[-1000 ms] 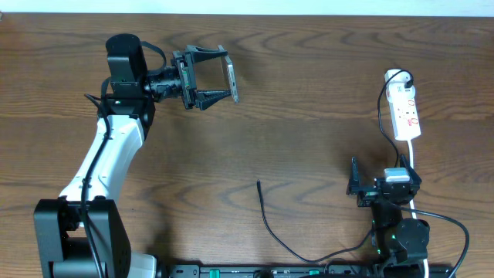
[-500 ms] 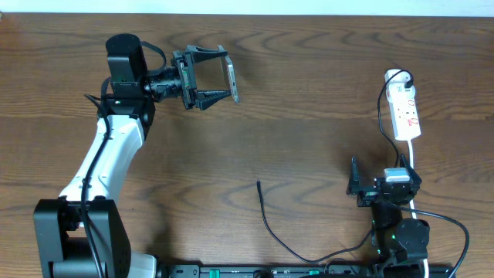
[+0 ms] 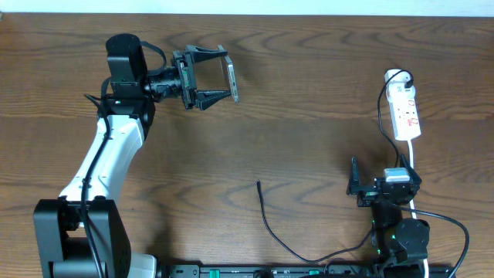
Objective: Plug charger to phone and switch on socket
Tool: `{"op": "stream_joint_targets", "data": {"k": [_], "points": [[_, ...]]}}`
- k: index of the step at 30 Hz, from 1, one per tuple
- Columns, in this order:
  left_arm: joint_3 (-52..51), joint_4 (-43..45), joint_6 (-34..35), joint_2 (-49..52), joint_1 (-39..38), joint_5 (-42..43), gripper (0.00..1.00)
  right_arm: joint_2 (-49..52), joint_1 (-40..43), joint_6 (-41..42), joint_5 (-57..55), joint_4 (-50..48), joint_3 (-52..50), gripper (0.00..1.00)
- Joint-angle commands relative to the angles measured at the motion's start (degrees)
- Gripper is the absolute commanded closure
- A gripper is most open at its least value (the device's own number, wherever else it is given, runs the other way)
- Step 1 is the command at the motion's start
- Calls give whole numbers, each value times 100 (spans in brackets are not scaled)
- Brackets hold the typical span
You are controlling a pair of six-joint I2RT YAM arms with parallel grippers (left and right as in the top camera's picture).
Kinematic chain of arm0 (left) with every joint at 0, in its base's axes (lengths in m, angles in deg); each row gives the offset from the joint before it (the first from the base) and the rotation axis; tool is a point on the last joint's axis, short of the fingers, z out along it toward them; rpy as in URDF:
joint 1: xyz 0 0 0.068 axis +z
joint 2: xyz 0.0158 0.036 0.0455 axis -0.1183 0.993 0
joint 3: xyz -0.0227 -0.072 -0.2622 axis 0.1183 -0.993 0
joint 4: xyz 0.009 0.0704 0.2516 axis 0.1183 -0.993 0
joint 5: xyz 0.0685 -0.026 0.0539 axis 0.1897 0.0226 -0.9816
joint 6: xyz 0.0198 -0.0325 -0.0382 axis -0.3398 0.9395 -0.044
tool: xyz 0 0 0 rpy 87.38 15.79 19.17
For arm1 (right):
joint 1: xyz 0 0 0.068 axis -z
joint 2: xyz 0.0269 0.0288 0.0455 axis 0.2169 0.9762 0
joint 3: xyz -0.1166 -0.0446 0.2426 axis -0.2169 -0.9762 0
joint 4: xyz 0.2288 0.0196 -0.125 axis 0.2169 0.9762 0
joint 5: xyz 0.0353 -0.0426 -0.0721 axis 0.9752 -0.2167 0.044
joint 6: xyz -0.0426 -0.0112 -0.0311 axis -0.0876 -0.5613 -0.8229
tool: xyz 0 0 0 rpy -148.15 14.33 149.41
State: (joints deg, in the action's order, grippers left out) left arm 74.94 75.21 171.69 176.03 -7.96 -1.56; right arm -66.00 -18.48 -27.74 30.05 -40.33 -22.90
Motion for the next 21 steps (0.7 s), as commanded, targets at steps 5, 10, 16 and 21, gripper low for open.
{"op": "stream_joint_targets", "data": {"k": [5, 10, 16, 21], "points": [[192, 61, 26, -162, 13, 184, 93, 0, -4, -146, -120, -72, -7, 1], [192, 61, 26, -162, 13, 186, 92, 0, -4, -146, -140, -511, -7, 1], [192, 61, 26, -162, 13, 181, 93, 0, -4, 267, 341, -1220, 17, 1], [192, 61, 26, -162, 13, 133, 93, 74, -4, 726, 662, -527, 560, 1]]}}
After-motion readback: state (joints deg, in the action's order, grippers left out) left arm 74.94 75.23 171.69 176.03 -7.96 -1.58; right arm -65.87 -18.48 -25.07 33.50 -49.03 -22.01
